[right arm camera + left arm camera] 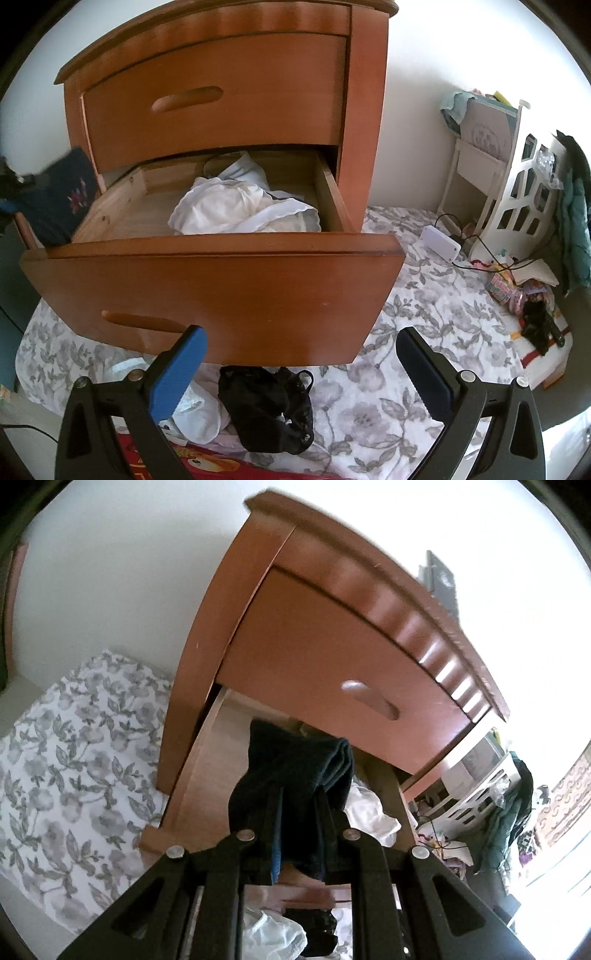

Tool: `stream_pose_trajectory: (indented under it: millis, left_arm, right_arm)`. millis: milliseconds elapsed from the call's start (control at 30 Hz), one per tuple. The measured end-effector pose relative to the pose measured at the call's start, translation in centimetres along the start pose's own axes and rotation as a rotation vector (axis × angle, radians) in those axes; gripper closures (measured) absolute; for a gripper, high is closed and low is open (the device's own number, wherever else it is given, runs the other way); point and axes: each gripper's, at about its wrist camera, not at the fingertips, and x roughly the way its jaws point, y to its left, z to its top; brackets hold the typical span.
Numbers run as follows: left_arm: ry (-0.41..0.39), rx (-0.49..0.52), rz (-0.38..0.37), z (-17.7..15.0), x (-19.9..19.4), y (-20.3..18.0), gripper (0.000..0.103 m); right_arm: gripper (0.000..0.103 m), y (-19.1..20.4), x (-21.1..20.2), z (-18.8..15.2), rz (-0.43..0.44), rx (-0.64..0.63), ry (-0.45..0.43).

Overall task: Take underwear out of drawer
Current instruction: 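Lift the black garment out of the drawer with the left tool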

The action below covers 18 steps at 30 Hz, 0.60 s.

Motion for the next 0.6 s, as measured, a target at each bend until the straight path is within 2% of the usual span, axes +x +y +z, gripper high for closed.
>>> stream_pose_trajectory:
  millis: [267, 367, 533, 600]
  left_arm:
    - [-0.084, 0.04, -0.022, -1.0, -3.6, -1.5, 0.089]
    - [-0.091, 0.039, -0.027, -1.5, -4.2, -1.6, 0.096]
    - [-0.078, 0.035, -0.047, -1.6, -4.0, -1.6, 0.096]
    - [-0.063, 0.028, -0.033, -1.7, -3.5, -1.4, 0.096]
  right_arm:
    - [0.0, 0.6, -0.2, 0.0, -0.027, -0.035, -0.012]
    - [0.0, 1.0, -0.4, -0.1, -0.036, -0.055, -0.023]
    - [0.0, 1.5, -0.8, -0.1, -0.048, -0.08, -0.042]
    - [0.0, 1.6, -0.8, -0.2, -0.052, -0.089, -0.046]
